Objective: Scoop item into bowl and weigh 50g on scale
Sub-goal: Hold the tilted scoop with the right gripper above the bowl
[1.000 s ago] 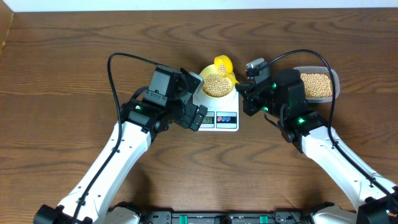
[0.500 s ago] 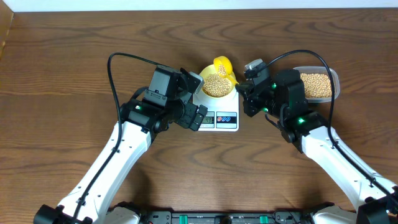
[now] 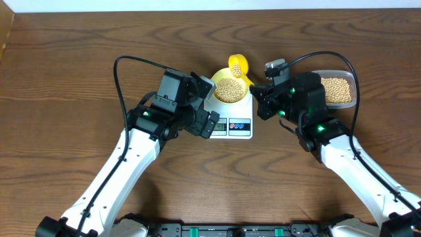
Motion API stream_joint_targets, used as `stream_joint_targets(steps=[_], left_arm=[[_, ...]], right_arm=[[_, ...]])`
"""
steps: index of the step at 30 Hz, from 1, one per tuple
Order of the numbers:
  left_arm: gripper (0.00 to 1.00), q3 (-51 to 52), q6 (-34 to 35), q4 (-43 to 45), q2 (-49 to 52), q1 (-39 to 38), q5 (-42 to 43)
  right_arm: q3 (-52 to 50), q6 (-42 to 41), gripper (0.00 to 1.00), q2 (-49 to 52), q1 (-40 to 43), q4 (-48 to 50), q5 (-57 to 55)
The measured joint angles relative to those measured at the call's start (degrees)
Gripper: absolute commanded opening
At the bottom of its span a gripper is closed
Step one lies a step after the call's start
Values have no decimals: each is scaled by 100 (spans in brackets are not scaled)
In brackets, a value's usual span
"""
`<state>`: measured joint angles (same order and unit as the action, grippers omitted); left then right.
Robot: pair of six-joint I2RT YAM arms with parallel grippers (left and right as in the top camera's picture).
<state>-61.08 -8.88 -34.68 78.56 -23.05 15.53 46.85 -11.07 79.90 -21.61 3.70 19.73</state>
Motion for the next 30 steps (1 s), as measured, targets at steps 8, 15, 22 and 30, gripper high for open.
stream_joint_targets(steps=[8,15,22,30], left_arm=[[94,0,0,0,0,0,0],[94,0,0,0,0,0,0],[94,0,0,0,0,0,0],[94,0,0,0,0,0,0]], right_arm=[[0,310,1,-4,0,-2,-4],[0,498,1,-4,0,-13,-7],[0,1027,1,-4,0,-46,-7],[0,1307,1,-4,-2,-155,-7]])
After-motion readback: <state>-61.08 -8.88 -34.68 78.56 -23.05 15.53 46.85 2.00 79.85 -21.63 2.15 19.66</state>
